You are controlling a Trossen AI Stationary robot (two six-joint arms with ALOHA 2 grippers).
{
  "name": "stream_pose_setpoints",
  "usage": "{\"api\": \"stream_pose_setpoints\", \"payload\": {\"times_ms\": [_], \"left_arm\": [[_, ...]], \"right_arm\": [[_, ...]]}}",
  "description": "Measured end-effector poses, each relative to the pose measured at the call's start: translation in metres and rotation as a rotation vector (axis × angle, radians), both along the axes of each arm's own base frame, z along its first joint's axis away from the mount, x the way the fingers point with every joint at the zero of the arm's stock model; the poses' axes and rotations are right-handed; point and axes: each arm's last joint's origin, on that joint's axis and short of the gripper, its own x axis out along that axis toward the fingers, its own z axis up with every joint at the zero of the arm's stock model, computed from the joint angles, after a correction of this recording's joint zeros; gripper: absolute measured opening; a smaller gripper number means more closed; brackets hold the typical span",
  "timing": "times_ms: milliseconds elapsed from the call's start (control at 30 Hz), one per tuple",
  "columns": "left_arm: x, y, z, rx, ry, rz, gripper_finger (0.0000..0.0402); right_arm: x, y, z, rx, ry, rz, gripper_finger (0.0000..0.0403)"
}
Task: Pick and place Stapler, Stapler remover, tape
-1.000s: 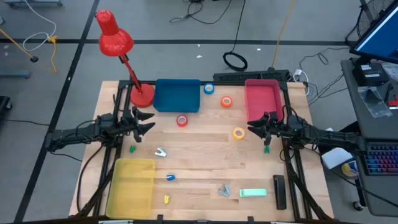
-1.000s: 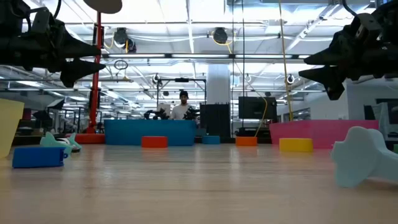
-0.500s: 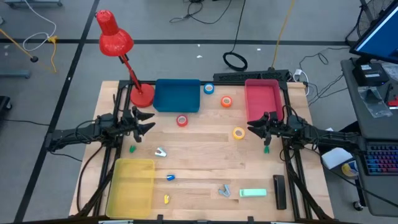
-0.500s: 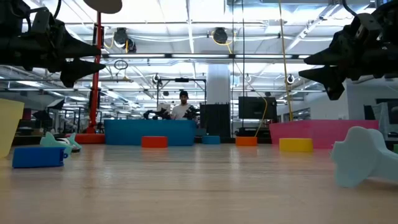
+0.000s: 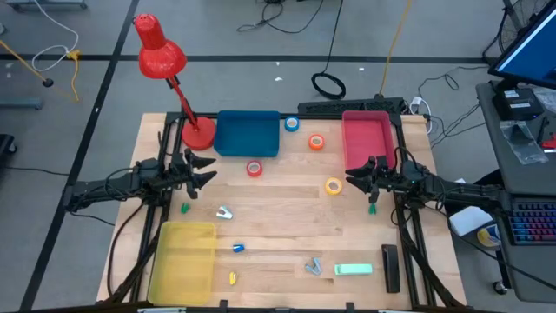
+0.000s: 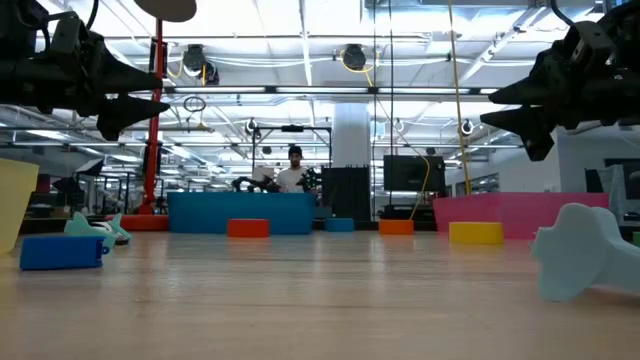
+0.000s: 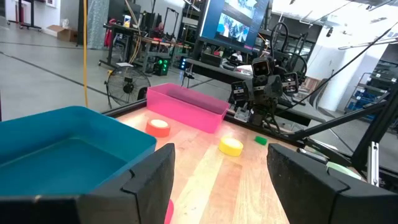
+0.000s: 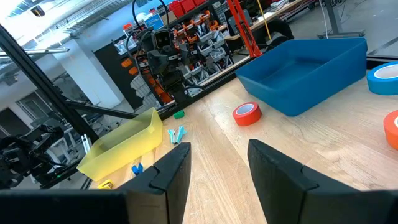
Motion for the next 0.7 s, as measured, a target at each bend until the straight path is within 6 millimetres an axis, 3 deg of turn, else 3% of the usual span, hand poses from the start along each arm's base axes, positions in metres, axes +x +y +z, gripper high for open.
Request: {"api": "stream_pose_setpoints", "payload": {"times_ms": [700], "left_arm": [[0.0,0.0,0.0,0.0,0.0,0.0,0.0255]], "right_arm": [[0.0,0.0,0.0009,-0.002,-0.01,-0.001,0.0155]]}}
